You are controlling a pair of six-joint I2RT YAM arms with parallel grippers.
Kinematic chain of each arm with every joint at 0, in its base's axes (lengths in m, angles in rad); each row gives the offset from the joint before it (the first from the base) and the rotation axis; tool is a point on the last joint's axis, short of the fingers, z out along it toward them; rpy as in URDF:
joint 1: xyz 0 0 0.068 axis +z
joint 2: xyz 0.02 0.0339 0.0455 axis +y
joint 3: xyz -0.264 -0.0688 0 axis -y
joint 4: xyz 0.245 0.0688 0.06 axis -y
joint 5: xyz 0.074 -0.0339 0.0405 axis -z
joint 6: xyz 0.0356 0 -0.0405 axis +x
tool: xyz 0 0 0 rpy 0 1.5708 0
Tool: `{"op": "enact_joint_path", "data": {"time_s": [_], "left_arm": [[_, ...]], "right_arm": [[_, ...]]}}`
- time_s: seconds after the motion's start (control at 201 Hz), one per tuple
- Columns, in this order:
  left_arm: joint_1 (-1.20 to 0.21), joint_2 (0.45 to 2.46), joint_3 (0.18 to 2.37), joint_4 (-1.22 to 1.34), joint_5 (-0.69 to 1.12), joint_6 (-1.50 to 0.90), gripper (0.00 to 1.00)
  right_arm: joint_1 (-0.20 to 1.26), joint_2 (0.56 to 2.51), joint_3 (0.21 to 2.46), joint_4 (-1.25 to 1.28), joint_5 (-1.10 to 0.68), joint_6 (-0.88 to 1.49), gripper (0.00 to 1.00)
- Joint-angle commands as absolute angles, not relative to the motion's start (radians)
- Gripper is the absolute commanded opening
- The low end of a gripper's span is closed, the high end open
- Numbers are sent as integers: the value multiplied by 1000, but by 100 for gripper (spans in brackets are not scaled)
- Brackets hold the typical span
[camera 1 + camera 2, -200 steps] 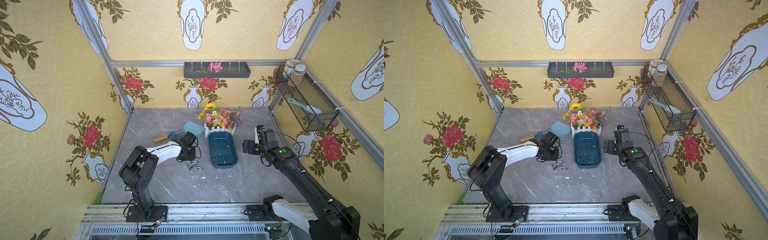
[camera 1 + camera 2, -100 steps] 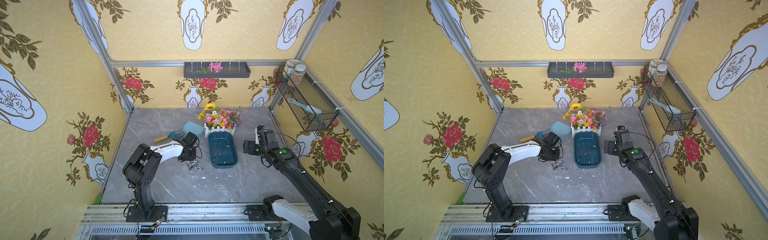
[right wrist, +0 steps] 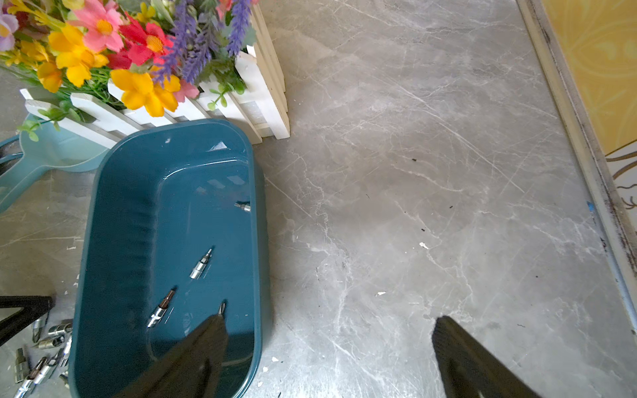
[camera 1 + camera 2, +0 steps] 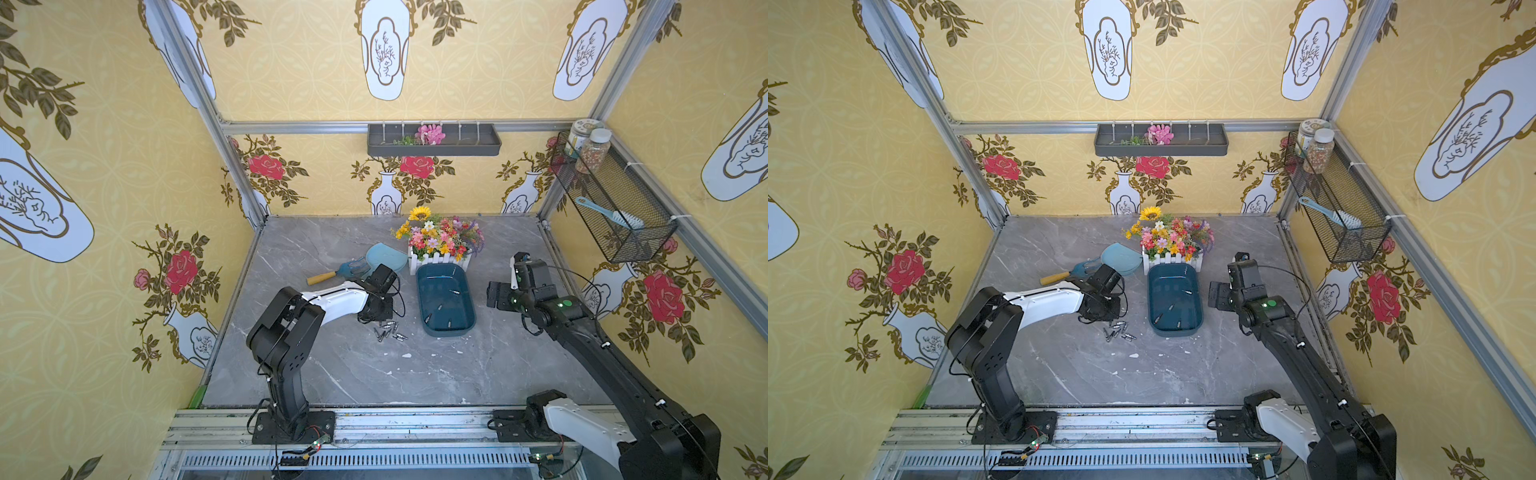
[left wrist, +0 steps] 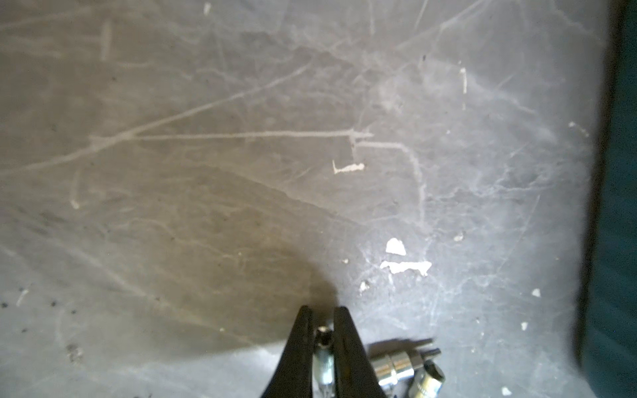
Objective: Put the bit on the desktop into the storage box
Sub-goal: Pick up the screwdriver bit from the center of the board.
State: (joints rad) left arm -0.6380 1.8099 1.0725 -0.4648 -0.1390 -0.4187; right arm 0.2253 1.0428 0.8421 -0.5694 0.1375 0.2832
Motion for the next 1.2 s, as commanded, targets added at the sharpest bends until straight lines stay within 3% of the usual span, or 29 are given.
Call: {"op": "enact_joint_path", "data": {"time_s": [0.0,0.224,0.494,0.917,1.192], "left_arm": [[-638,1799,1084,-488,-139,-405,15],[-638,1794,1110,-498,-155,-395,19],[-638,1824,1150,-527,-180,-373,17],[-638,1853,1161,-551,-158,-383,31],[-640,1889,1185,-551,-123,-381,32]], "right_arm": [[225,1039,839,-534,153,284,97],[225,1037,836,-533,152,283,97],[225,1026,833,-537,160,281,97],[221,1020,826,-535,158,283,97],[220,1015,823,-534,156,281,97]]}}
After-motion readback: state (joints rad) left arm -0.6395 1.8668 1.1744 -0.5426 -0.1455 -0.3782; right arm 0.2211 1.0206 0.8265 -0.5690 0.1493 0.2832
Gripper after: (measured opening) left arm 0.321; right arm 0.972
